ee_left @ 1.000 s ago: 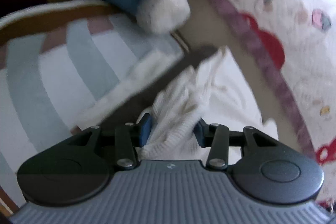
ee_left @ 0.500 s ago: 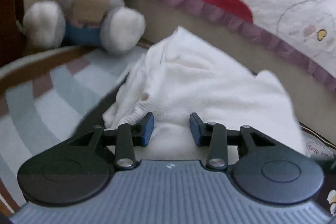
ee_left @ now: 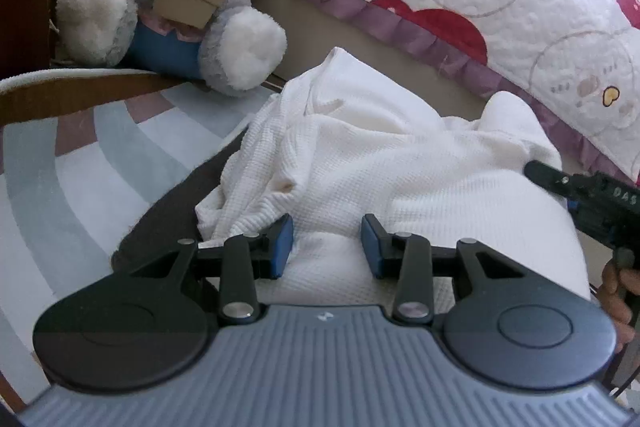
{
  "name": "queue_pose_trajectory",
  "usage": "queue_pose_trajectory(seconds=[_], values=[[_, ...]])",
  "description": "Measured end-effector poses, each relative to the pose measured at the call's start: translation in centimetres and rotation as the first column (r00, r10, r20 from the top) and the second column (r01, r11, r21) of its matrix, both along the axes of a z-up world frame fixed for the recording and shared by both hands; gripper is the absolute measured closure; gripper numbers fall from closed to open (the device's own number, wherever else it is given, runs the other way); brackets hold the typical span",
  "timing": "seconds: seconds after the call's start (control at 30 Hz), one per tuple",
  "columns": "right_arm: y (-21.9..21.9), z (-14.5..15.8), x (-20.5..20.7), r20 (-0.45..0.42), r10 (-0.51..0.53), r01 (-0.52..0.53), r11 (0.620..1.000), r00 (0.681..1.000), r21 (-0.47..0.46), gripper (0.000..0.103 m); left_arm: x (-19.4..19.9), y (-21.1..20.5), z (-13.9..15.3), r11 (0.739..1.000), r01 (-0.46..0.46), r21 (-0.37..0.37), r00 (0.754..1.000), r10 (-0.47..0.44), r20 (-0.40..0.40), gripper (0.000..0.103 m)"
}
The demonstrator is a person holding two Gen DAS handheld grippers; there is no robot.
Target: Fold clothes
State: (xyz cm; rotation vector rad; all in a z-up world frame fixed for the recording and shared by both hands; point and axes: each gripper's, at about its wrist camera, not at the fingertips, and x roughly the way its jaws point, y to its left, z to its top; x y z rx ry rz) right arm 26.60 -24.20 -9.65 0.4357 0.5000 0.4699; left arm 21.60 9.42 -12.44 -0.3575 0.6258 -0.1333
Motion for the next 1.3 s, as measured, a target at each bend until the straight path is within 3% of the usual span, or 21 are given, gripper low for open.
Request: queue_pose_trajectory(seconds=[0.1, 0.17, 0.27, 0.33, 0.4, 0.47, 0.53, 0.63, 0.7, 0.8, 0.93, 1.0, 1.07, 1.1, 1.13, 1.23, 1.3], values=[[0.1, -1.4, 1.5, -0.084, -0.055, 0.048, 0.995, 0.995, -0.084, 0.063, -0.2, -0.2, -0.1, 1.0, -0.01, -0.008, 1.0, 0.011, 0.016, 0.066], [0.0, -1.6, 1.7, -0.077, -0.081, 0.07, 0.989, 0.994, -0.131, 0.046, -0.2, -0.3, 0.3, 0.999, -0.043, 0.004, 0.999, 0.043, 0.026, 0.065], [0.1, -0.9, 1.6, -0.082, -0.093, 0.075, 0.979, 0.992, -0.191, 0.044, -0.6, 0.4, 0.7, 0.989, -0.141, -0.041, 0.989, 0.142, 0.037, 0.065], [0.1, 0.4, 0.5, -0.078, -0.127, 0.109, 0.971, 0.989, -0.211, 0.044, -0.8, 1.2, 0.9, 0.973, -0.203, -0.111, 0.978, 0.207, 0.022, 0.065], [0.5, 2.5, -1.5, -0.011, -0.135, 0.129, 0.967, 0.991, -0.218, 0.044, -0.9, 1.5, 1.1, 0.962, -0.236, -0.134, 0.97, 0.241, 0.02, 0.063], [1.0, 4.1, -3.7, 0.065, -0.032, 0.044, 0.981, 0.997, -0.191, 0.043, -0.5, 1.1, 1.0, 0.968, -0.228, -0.109, 0.973, 0.23, 0.008, 0.062], [2.5, 4.9, -5.1, 0.085, 0.104, -0.083, 0.973, 0.991, -0.215, 0.043, -0.3, 0.7, 0.8, 0.971, -0.227, -0.08, 0.974, 0.228, -0.002, 0.062], [6.1, 4.5, -7.3, 0.049, 0.315, -0.278, 0.892, 0.948, -0.357, 0.043, -0.2, 0.2, 0.8, 0.971, -0.234, -0.058, 0.972, 0.233, -0.016, 0.062], [8.3, 3.1, -9.1, 0.056, 0.379, -0.306, 0.817, 0.924, -0.488, 0.037, -0.2, 0.1, 0.9, 0.97, -0.236, -0.049, 0.972, 0.235, -0.028, 0.062], [9.6, 1.1, -10.7, 0.109, 0.4, -0.262, 0.759, 0.91, -0.595, 0.032, -0.1, 0.1, 0.9, 0.97, -0.237, -0.046, 0.971, 0.235, -0.041, 0.062], [8.7, 0.8, -10.3, 0.114, 0.378, -0.256, 0.79, 0.919, -0.557, 0.031, -0.7, 0.1, 1.3, 0.967, -0.248, -0.064, 0.967, 0.243, -0.083, 0.062], [8.6, 1.6, -11.0, 0.09, 0.371, -0.262, 0.787, 0.924, -0.558, 0.031, -1.2, -0.1, 1.8, 0.965, -0.257, -0.051, 0.962, 0.251, -0.109, 0.062], [8.5, 2.4, -11.7, 0.064, 0.364, -0.268, 0.783, 0.929, -0.561, 0.031, -2.2, -0.6, 2.5, 0.959, -0.284, -0.002, 0.949, 0.281, -0.141, 0.05], [8.5, 2.8, -12.1, 0.052, 0.36, -0.271, 0.781, 0.931, -0.563, 0.031, -2.8, -0.9, 3.0, 0.954, -0.3, 0.024, 0.941, 0.3, -0.158, 0.031], [8.1, 3.2, -12.6, 0.031, 0.354, -0.281, 0.788, 0.935, -0.548, 0.031, -3.4, -1.1, 3.4, 0.948, -0.315, 0.05, 0.932, 0.319, -0.173, 0.023], [6.6, 4.2, -14.0, -0.027, 0.345, -0.314, 0.817, 0.938, -0.484, 0.032, -6.5, -2.0, 5.0, 0.949, -0.307, 0.077, 0.933, 0.316, -0.174, 0.023], [5.2, 4.9, -15.4, -0.018, 0.317, -0.288, 0.838, 0.948, -0.463, 0.032, -8.8, -3.3, 6.2, 0.954, -0.284, 0.095, 0.939, 0.297, -0.173, 0.02]])
